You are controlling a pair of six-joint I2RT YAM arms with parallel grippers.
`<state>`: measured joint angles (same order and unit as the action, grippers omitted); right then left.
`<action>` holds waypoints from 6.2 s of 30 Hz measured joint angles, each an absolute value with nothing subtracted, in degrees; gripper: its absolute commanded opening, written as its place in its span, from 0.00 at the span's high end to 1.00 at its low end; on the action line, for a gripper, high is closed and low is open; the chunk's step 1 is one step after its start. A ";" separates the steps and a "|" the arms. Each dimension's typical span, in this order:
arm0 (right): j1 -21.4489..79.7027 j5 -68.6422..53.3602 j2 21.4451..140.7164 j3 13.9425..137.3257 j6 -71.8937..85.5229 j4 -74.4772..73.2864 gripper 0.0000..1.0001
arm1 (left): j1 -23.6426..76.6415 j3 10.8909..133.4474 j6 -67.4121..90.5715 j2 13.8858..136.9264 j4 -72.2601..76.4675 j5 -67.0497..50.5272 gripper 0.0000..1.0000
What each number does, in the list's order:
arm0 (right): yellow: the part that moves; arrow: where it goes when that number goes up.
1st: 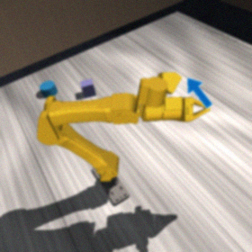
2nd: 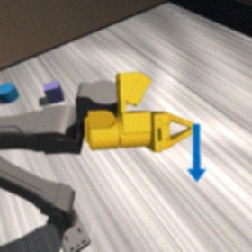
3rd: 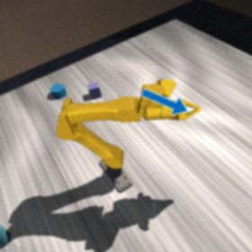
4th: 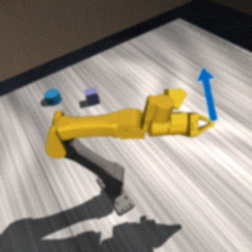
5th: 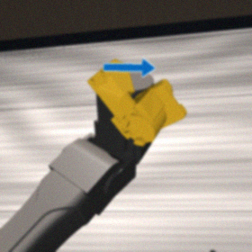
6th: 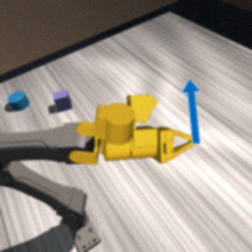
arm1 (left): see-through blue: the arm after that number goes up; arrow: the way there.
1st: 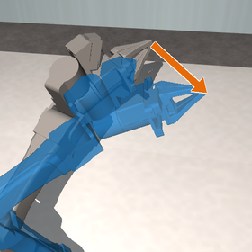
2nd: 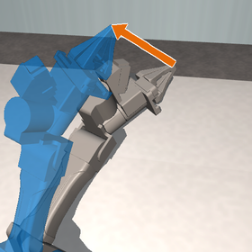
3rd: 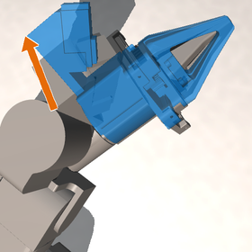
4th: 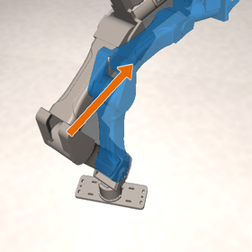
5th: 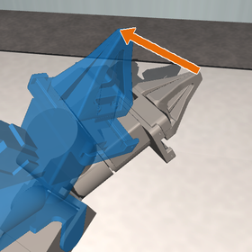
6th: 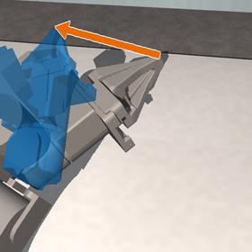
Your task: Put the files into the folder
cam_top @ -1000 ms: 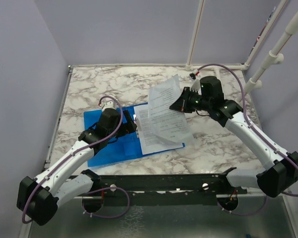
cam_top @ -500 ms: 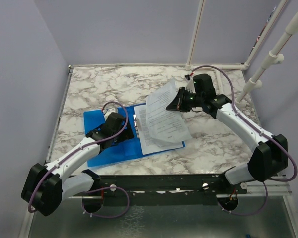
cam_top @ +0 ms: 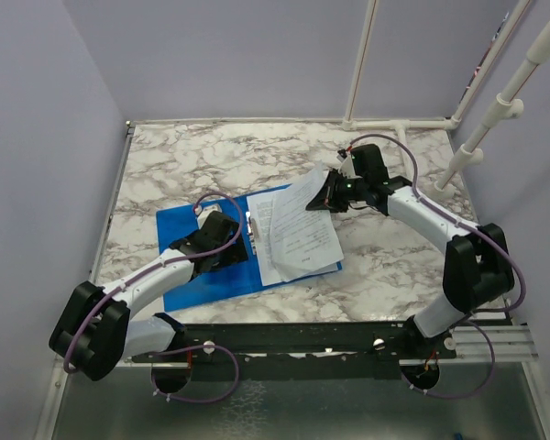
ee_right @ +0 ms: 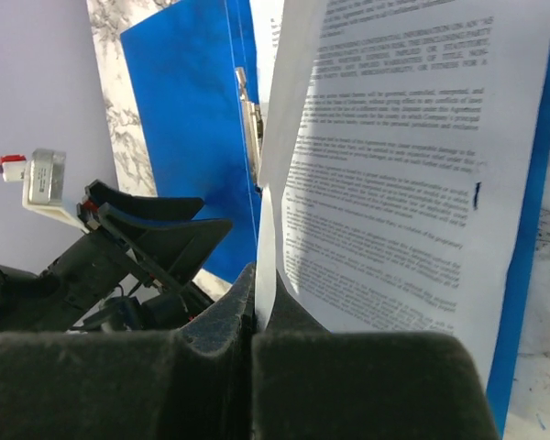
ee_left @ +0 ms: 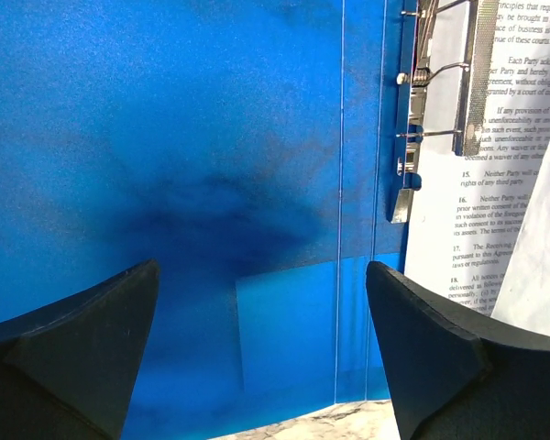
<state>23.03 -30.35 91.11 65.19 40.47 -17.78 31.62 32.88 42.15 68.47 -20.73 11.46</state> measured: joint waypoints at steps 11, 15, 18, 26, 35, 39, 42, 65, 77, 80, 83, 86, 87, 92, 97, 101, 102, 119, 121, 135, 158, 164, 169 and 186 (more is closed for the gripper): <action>21.61 -33.04 99.24 64.36 37.63 -14.79 1.00 | 31.62 32.23 42.11 68.82 -19.33 11.49 0.10; 21.61 -34.11 102.28 64.36 35.75 -14.61 1.00 | 31.62 32.21 42.02 69.04 -19.31 11.49 0.12; 21.63 -34.50 103.68 64.36 34.50 -14.52 1.00 | 31.62 32.21 41.89 69.12 -19.33 11.49 0.12; 21.63 -34.89 106.52 65.41 33.39 -13.21 1.00 | 31.62 32.21 41.67 69.12 -19.31 11.49 0.13; 21.63 -34.89 108.09 66.48 34.96 -10.15 1.00 | 31.62 32.21 41.50 69.12 -19.29 11.49 0.13; 21.63 -35.16 108.57 66.48 35.51 -9.37 0.99 | 31.62 32.21 41.43 69.12 -19.29 11.46 0.13; 21.71 -35.29 108.95 66.48 35.51 -8.97 0.99 | 31.62 32.21 41.28 69.12 -19.29 11.49 0.13; 22.57 -34.89 109.82 66.48 35.46 -8.99 0.59 | 31.62 32.23 41.25 69.38 -18.90 11.46 0.07; 22.57 -28.69 106.85 67.46 33.12 -13.67 0.41 | 31.62 34.74 41.10 67.09 -20.84 12.40 0.03; 22.57 -26.33 105.25 67.83 32.42 -15.14 0.38 | 31.62 36.18 40.82 65.47 -22.33 13.47 0.02; 22.57 -23.51 103.53 68.10 31.44 -16.73 0.38 | 31.59 38.02 40.38 63.83 -23.94 14.70 0.01; 22.57 -20.32 101.86 68.18 30.55 -18.28 0.37 | 31.46 39.66 39.75 62.78 -25.58 16.08 0.01; 22.57 -19.31 101.38 68.18 30.26 -18.85 0.37 | 31.44 40.23 39.53 62.41 -26.35 16.67 0.01; 22.57 -15.79 98.04 68.18 28.93 -20.99 0.37 | 30.89 42.68 38.52 61.01 -29.87 20.38 0.01; 23.00 -15.00 93.56 68.16 27.97 -21.30 0.38 | 29.02 45.50 37.30 60.27 -33.67 24.67 0.01; 25.30 -14.20 92.03 68.29 27.57 -21.65 0.39 | 25.71 47.68 35.68 59.20 -36.05 26.39 0.01; 26.37 -13.93 92.03 68.42 27.55 -21.91 0.39 | 24.91 48.12 35.24 58.87 -36.42 26.65 0.01; 43.00 -6.00 103.02 81.89 28.49 -25.41 0.47 | 19.86 48.90 29.89 51.70 -38.39 27.38 0.01; 44.47 -4.67 105.21 83.72 28.64 -25.82 0.48 | 19.86 48.38 29.56 50.63 -37.80 27.09 0.01; 49.93 0.58 117.99 92.49 30.59 -28.84 0.60 | 19.88 46.26 29.17 45.43 -35.22 23.79 0.01; 50.19 1.48 125.10 98.41 31.48 -31.31 0.76 | 19.88 45.82 28.23 44.27 -34.33 21.69 0.01; 50.19 1.87 125.62 98.41 31.68 -31.44 0.94 | 19.88 45.80 28.21 44.23 -34.30 21.61 0.01; 50.24 2.13 125.62 98.39 32.27 -31.44 0.99 | 19.88 45.69 28.21 44.16 -34.26 21.54 0.01; 48.58 5.17 117.64 86.46 33.12 -29.43 0.99 | 19.88 45.58 28.14 44.23 -33.85 20.80 0.01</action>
